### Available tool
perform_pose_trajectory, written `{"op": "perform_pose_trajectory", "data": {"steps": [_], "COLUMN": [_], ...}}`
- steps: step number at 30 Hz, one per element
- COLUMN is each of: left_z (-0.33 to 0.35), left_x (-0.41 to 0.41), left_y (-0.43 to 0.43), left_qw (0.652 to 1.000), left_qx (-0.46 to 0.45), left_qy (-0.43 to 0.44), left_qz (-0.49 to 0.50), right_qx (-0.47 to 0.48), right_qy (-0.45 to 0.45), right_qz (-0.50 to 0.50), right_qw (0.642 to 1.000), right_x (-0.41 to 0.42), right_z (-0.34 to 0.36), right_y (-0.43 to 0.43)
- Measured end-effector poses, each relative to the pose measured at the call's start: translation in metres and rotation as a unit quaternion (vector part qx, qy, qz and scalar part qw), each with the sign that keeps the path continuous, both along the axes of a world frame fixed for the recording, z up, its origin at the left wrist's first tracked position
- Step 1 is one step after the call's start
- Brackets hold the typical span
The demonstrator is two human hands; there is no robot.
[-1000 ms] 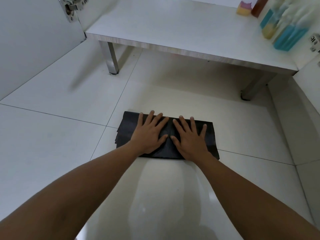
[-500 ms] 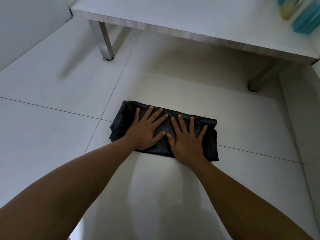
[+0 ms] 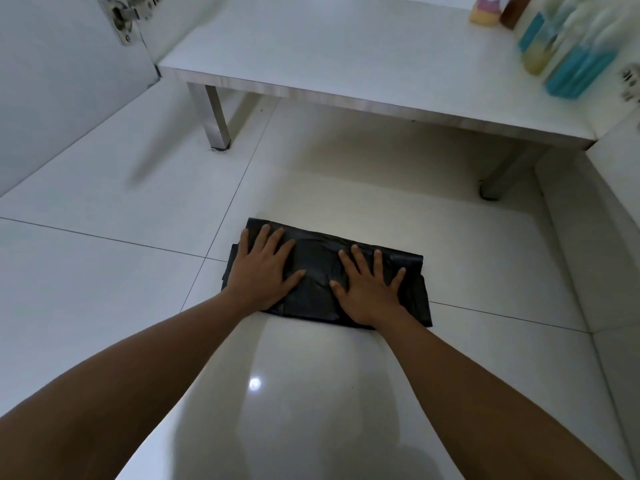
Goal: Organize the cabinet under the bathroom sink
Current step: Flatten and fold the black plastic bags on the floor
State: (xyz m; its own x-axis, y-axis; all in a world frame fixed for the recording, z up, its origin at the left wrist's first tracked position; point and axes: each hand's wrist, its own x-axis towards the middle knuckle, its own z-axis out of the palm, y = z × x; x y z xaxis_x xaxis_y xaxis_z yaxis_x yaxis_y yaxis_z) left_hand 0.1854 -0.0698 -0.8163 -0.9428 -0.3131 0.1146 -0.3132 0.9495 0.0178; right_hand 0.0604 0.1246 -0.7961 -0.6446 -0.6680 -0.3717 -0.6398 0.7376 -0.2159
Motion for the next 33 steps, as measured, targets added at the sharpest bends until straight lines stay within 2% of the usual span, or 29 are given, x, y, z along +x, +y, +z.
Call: {"op": "perform_pose_trajectory", "data": {"steps": [3,5,8,13,18,20,22,24,25,26,28,30,31,33], "left_z": [-0.002,-0.005,-0.009,-0.013,-0.010,-0.007,-0.001,0.009,0.016,0.025,0.034,0.036,0.034,0.032], "left_x": [0.002,0.002,0.004,0.002,-0.002,-0.001,0.002,0.003,0.003,0.003,0.005,0.008,0.010,0.013], "left_y": [-0.006,-0.009,-0.010,-0.010,-0.019,-0.022,-0.022,-0.019,-0.018,-0.016,-0.015,-0.020,-0.023,-0.026], "left_qw": [0.998,0.997,0.996,0.997,0.991,0.984,0.978,0.972,0.958,0.937,0.889,0.858,0.853,0.859], "left_qx": [0.043,0.054,0.067,0.055,0.120,0.171,0.200,0.136,0.119,0.131,0.201,0.262,0.282,0.306], "left_qy": [-0.042,-0.056,-0.055,-0.055,-0.055,-0.030,0.050,0.128,0.124,0.084,-0.014,-0.062,-0.066,-0.045], "left_qz": [0.004,0.002,0.005,-0.007,-0.026,-0.025,0.020,0.144,0.231,0.313,0.412,0.436,0.434,0.407], "right_qx": [-0.042,-0.057,-0.041,-0.076,-0.070,-0.066,-0.057,-0.044,-0.039,-0.042,-0.102,-0.203,-0.219,-0.177], "right_qy": [0.076,0.126,0.106,0.095,0.103,0.104,0.102,0.081,0.066,0.048,0.021,0.042,0.060,0.036], "right_qz": [-0.002,-0.052,-0.126,-0.156,-0.159,-0.161,-0.161,-0.162,-0.160,-0.158,-0.186,-0.288,-0.354,-0.440], "right_qw": [0.996,0.989,0.985,0.980,0.979,0.979,0.980,0.983,0.984,0.985,0.977,0.935,0.907,0.879], "right_x": [-0.003,-0.006,-0.013,-0.001,-0.001,-0.002,-0.001,-0.003,-0.006,-0.008,-0.011,-0.012,-0.013,-0.014], "right_z": [0.010,0.009,-0.003,-0.021,-0.025,-0.025,-0.025,-0.024,-0.023,-0.021,-0.011,0.001,0.005,0.012], "right_y": [0.007,0.021,0.046,0.056,0.055,0.055,0.054,0.053,0.053,0.053,0.056,0.062,0.067,0.075]}}
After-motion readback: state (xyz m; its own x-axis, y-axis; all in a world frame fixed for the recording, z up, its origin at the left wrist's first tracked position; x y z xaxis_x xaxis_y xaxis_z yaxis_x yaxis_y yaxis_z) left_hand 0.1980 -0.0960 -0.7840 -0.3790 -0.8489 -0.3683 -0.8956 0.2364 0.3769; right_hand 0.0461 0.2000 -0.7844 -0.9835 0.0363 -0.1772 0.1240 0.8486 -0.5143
